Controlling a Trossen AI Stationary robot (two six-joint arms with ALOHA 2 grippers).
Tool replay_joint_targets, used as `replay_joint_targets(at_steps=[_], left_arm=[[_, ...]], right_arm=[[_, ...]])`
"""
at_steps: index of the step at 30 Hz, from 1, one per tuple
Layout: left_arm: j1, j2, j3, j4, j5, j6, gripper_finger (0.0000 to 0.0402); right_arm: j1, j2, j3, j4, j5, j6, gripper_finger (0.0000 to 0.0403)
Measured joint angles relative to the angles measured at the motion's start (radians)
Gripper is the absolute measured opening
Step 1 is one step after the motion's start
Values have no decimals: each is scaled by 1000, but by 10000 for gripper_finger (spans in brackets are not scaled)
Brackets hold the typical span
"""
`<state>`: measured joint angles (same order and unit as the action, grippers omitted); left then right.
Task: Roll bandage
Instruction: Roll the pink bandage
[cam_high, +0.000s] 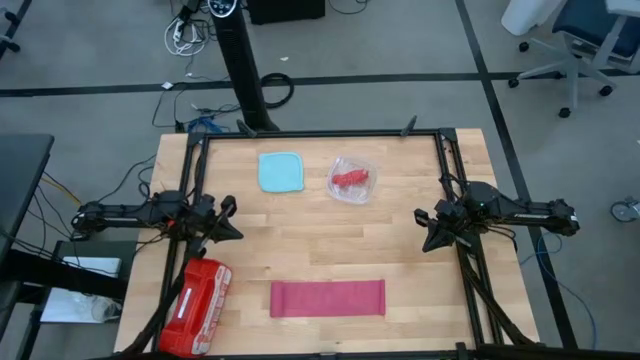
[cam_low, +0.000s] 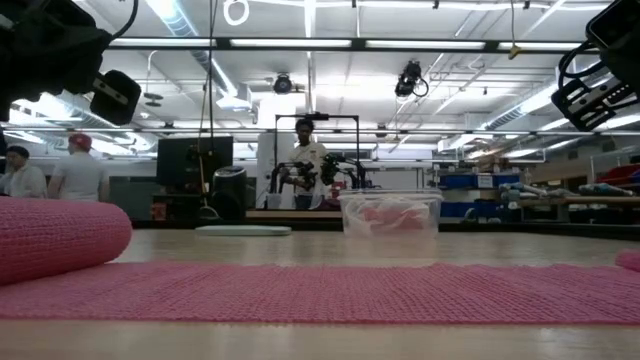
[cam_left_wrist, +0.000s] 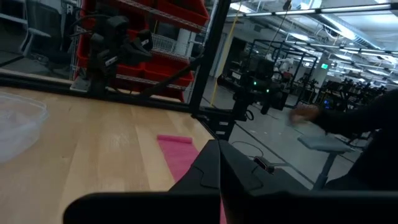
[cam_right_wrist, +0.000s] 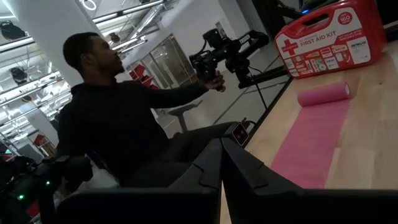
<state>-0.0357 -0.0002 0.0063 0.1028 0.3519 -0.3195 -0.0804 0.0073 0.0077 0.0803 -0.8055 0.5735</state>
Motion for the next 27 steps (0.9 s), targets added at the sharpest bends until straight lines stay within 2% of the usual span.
replay_joint_targets(at_steps=[13, 18, 27], left_arm=[[0, 0, 0, 174, -41, -6, 1], [0, 0, 0, 192, -50, 2, 1], [0, 0, 0, 192, -142, 1, 1]], right_arm=[[-1, 0, 0, 6, 8, 0, 11], [-1, 0, 0, 8, 11, 0, 11], [-1, 0, 0, 53, 21, 1, 11]])
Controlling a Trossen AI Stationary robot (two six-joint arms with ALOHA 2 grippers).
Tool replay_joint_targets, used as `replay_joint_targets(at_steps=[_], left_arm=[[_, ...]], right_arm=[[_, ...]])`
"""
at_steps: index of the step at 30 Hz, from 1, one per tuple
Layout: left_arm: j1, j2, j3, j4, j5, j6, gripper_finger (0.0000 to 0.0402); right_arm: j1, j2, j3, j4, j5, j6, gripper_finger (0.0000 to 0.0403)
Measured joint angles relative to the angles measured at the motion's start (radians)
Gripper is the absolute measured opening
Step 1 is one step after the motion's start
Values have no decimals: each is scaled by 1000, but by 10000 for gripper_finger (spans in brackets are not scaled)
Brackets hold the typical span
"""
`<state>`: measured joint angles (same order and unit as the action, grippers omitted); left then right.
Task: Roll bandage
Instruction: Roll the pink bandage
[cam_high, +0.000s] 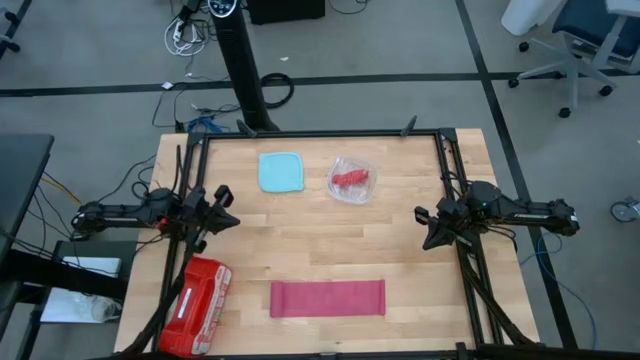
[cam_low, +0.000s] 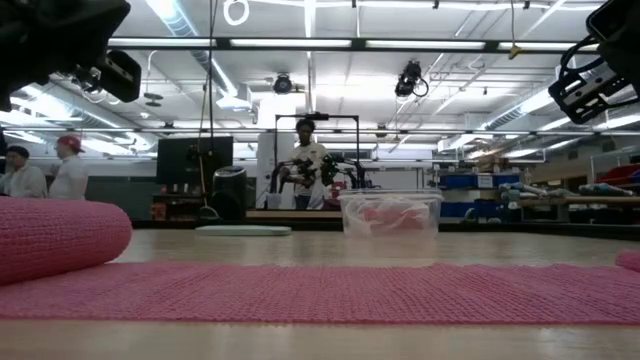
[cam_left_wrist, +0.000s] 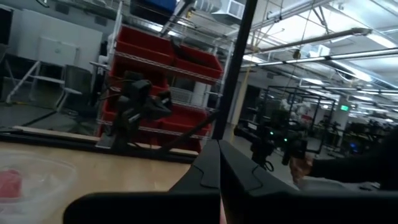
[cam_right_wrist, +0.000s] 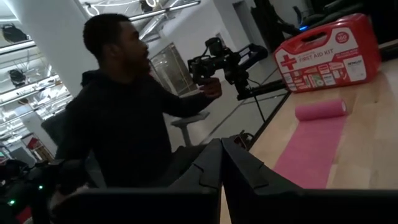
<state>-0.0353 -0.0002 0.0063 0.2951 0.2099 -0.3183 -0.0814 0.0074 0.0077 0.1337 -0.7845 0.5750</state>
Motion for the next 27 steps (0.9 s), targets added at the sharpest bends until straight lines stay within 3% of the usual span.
replay_joint_targets(at_steps=[6, 11, 15, 20, 27], left_arm=[[1, 0, 0, 7, -42, 5, 1], [1, 1, 22, 7, -116, 125, 1], [1, -1, 45, 102, -140, 207, 1], [1, 0, 44, 143, -121, 157, 1], [1, 0, 44, 50, -89, 89, 1]], right_arm=[[0, 0, 0, 2, -1, -1, 11], [0, 0, 0, 3, -2, -1, 11], [0, 0, 0, 3, -2, -1, 11], [0, 0, 0, 3, -2, -1, 11], [0, 0, 0, 3, -2, -1, 11]])
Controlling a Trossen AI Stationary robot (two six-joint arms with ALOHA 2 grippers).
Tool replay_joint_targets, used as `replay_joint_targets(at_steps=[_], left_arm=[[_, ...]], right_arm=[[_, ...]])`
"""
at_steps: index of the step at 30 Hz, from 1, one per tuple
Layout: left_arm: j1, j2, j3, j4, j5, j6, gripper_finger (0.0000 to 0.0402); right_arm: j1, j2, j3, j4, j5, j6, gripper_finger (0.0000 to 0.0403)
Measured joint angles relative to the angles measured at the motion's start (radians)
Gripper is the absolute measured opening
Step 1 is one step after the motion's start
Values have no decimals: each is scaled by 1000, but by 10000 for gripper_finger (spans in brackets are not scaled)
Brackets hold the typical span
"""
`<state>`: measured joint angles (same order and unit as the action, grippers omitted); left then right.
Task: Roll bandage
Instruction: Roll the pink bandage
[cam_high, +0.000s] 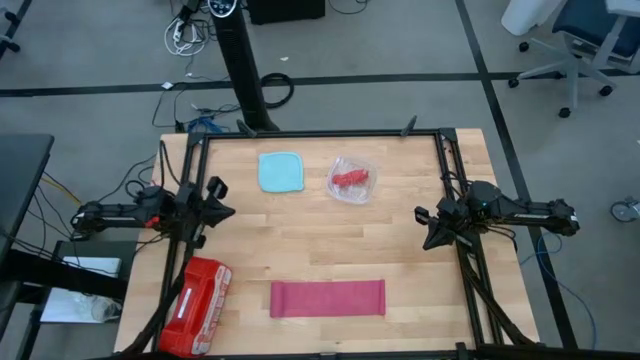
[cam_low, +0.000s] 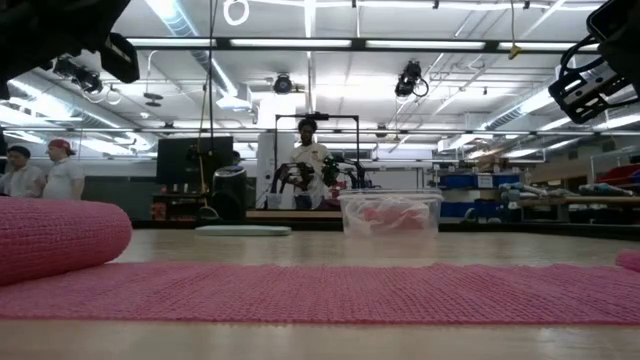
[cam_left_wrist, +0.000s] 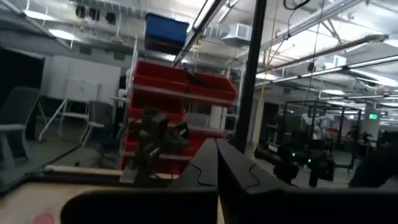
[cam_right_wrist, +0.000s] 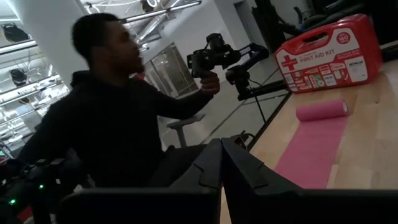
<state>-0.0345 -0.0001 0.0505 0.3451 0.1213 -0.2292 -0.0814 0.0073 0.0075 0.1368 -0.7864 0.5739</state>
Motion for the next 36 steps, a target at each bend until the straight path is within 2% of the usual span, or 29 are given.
replay_joint_targets(at_steps=[4, 19, 29, 36], left_arm=[[0, 0, 0, 4, -50, -62, 1], [0, 0, 2, 2, -53, -227, 1], [0, 0, 3, 0, -93, -235, 1], [0, 0, 3, -31, -130, -252, 1]], right_arm=[[0, 0, 0, 0, 0, 0, 11], [0, 0, 0, 0, 0, 0, 11], [0, 0, 0, 1, 1, 0, 11], [0, 0, 0, 3, 41, -1, 11]])
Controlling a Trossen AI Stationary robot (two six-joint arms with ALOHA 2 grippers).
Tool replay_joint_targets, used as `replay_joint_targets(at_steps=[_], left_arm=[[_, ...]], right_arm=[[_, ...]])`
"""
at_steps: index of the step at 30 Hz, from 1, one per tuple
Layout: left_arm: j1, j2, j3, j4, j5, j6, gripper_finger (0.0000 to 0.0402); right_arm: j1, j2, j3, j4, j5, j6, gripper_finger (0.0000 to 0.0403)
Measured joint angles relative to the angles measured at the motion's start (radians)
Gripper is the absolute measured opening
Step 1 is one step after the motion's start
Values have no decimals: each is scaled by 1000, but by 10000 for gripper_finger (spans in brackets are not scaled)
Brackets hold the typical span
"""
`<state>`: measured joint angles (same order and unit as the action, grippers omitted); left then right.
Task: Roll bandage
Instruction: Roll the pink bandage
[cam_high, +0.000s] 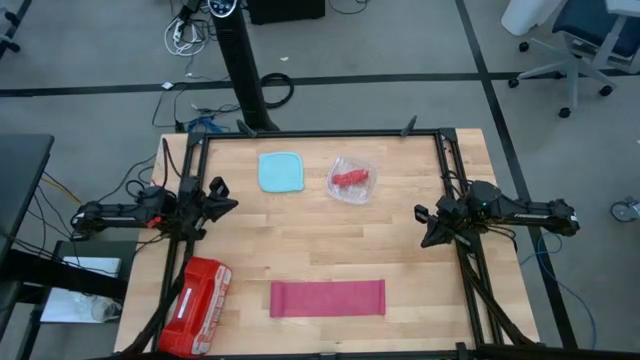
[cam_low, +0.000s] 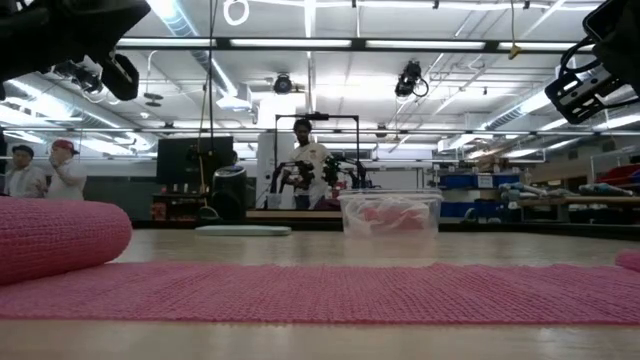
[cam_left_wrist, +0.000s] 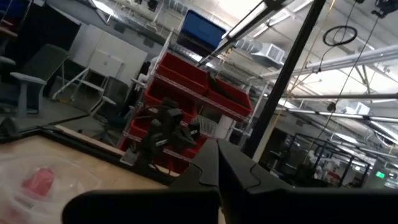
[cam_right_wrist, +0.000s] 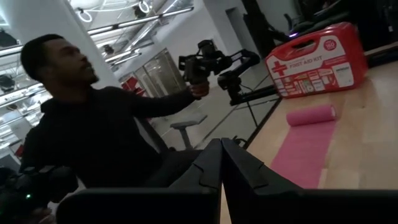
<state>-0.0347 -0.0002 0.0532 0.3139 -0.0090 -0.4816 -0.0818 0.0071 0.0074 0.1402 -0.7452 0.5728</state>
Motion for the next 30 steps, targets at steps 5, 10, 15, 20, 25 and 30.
replay_joint_targets(at_steps=[5, 10, 15, 20, 25, 30], left_arm=[[0, 0, 0, -20, 0, 1, 1], [0, 0, 1, -30, 0, 37, 1], [0, 0, 1, -43, 1, 60, 1], [0, 0, 1, -59, 1, 74, 1], [0, 0, 1, -58, 1, 60, 1], [0, 0, 1, -58, -1, 55, 1]], right_arm=[[0, 0, 0, 19, 1, 0, 11], [0, 0, 0, 116, 29, -1, 11], [0, 0, 0, 221, 198, -42, 11], [0, 0, 0, 218, 342, -70, 11], [-1, 4, 0, 201, 494, -89, 11], [0, 46, 0, 194, 519, -47, 11]])
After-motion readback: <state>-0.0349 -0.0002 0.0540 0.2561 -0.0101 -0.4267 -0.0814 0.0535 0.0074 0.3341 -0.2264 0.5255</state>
